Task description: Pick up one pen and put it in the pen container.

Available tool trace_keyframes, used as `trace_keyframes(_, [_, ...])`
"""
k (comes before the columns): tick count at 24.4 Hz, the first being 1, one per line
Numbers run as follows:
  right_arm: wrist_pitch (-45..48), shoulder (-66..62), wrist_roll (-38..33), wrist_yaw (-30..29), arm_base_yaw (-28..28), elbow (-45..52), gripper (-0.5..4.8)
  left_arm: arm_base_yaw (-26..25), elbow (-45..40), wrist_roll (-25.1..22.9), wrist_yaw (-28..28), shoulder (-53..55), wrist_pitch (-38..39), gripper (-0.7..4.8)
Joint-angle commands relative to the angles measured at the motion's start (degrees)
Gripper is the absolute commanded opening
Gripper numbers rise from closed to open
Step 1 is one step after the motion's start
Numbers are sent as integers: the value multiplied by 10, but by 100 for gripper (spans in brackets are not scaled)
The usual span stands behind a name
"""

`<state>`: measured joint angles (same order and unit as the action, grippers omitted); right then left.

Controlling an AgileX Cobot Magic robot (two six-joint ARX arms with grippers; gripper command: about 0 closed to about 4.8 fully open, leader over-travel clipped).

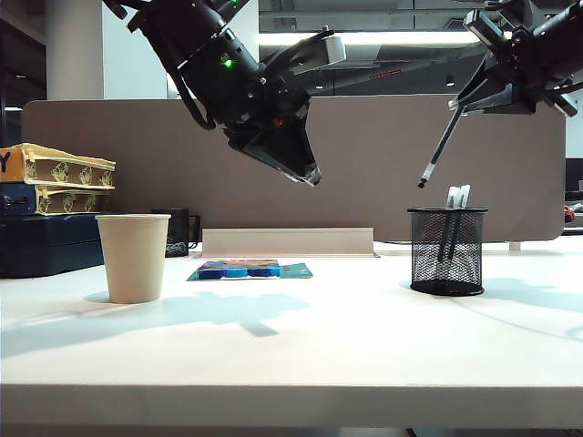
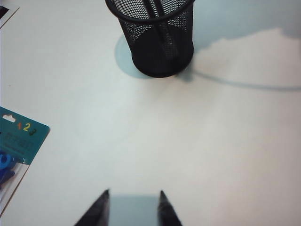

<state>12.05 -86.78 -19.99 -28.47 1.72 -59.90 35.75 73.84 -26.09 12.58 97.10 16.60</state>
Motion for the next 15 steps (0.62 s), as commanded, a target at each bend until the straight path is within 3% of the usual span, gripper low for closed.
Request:
trace_keyframes(1, [-4,-7,25,10,1,-12,8,0,3,0,1,-4,-4,126])
trace_keyframes(15, [-18,-96,45,20,1,-14,8,0,3,0,0,-4,-4,126])
